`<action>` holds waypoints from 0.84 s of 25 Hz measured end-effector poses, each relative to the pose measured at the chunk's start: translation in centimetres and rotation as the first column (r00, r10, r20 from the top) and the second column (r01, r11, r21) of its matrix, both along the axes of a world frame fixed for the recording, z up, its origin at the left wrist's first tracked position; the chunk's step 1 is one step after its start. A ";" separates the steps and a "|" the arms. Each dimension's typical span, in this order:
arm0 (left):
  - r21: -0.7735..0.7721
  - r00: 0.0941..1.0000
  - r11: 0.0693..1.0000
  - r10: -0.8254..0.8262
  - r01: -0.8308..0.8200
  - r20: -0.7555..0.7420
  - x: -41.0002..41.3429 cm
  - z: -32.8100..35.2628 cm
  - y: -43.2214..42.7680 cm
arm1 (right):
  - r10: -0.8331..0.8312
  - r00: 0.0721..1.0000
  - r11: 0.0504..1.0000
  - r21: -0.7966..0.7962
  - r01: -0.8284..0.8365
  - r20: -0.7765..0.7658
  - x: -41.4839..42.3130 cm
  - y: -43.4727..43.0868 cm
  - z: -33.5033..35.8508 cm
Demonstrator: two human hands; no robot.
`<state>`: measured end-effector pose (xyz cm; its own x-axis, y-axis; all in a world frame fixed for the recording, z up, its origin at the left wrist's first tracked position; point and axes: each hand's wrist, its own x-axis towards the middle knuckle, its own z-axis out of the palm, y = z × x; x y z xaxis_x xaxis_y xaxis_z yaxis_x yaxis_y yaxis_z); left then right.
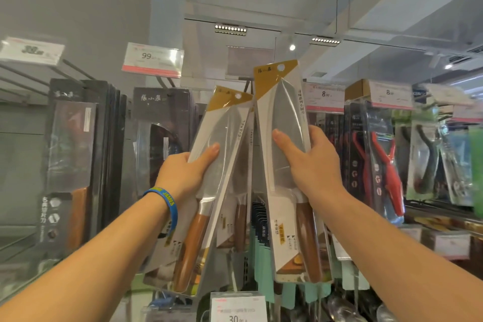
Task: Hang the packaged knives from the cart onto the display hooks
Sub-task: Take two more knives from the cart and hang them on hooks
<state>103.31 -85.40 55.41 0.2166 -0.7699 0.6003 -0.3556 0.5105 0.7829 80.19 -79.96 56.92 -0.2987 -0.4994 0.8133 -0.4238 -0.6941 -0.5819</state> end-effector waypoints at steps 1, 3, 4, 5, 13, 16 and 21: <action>-0.009 1.000 1.000 0.001 -0.001 0.009 0.0 0.2 -0.1 | -0.001 1.000 1.000 -0.001 0.001 0.006 0.1 -0.1 0.0; -0.017 1.000 1.000 0.000 0.001 0.031 0.1 0.7 -0.3 | 0.000 1.000 1.000 0.002 0.000 0.018 0.3 0.0 0.0; -0.020 0.999 1.000 -0.009 0.010 0.042 0.2 0.8 -0.5 | -0.005 1.000 1.000 0.003 0.005 0.018 0.4 0.0 -0.1; -0.025 0.998 1.000 -0.015 0.016 0.056 0.2 0.8 -0.7 | -0.013 1.000 1.000 0.002 0.013 0.014 0.5 0.0 -0.1; -0.108 0.965 0.993 0.079 -0.054 0.249 -0.4 0.9 -1.6 | -0.055 0.998 0.998 -0.009 0.055 0.031 0.9 0.6 -0.8; -0.087 0.960 0.996 0.045 -0.021 0.276 -0.9 0.6 -1.9 | -0.071 0.997 0.997 -0.014 0.072 0.029 0.8 0.9 -0.8; -0.120 0.983 0.993 0.004 0.019 0.181 -1.3 -0.1 -2.1 | -0.084 0.996 0.996 -0.017 0.085 0.034 0.8 1.0 -0.8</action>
<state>101.98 -87.47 55.26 0.0907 -0.6903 0.7178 -0.4812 0.6007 0.6385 81.01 -78.95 56.15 -0.3662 -0.4558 0.8112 -0.4622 -0.6676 -0.5837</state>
